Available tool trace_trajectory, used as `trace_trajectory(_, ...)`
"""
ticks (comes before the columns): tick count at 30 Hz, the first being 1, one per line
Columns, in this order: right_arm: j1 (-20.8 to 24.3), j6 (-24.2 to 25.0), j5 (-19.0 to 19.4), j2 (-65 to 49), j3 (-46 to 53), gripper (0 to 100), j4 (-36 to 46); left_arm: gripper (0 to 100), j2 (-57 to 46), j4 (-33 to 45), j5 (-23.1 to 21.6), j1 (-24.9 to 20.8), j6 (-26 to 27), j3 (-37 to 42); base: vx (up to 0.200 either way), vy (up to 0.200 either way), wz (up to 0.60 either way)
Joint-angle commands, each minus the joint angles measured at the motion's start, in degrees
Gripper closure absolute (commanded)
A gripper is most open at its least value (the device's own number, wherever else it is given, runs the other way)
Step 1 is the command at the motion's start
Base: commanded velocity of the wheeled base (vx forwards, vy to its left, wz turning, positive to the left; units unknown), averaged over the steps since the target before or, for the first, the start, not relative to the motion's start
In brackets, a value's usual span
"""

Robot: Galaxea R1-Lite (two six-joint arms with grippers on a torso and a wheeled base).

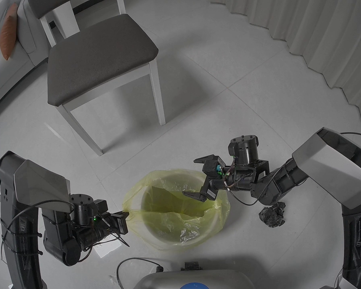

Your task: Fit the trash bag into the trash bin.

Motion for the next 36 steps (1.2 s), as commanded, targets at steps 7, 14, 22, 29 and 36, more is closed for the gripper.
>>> trace_trajectory(7, 1.43, -0.42, -0.19, 2.95, -3.43, 0, 1.95, 100, -0.22, -1.02, -0.03, -0.01, -0.07, 0.04, 0.000, 0.000, 0.00)
trace_trajectory(14, 0.90, -1.21, -1.34, 5.68, -9.06, 100, 4.67, 100, -0.31, -1.02, -0.03, -0.01, -0.07, 0.13, 0.000, 0.000, 0.00)
trace_trajectory(22, -0.24, -0.77, -1.42, 5.50, -12.57, 100, 5.73, 100, -0.13, -1.02, 0.05, 0.08, -0.34, -0.13, 0.000, 0.000, 0.00)
trace_trajectory(29, -1.30, -0.51, -1.42, 8.49, -17.14, 100, 8.45, 100, 0.92, -1.02, 0.14, 0.25, -1.74, -1.28, 0.000, 0.000, 0.00)
trace_trajectory(36, -1.30, 1.51, -1.51, 12.36, -20.75, 100, 9.42, 100, 1.80, -1.02, 0.14, 0.60, -2.89, -2.24, 0.000, 0.000, 0.00)
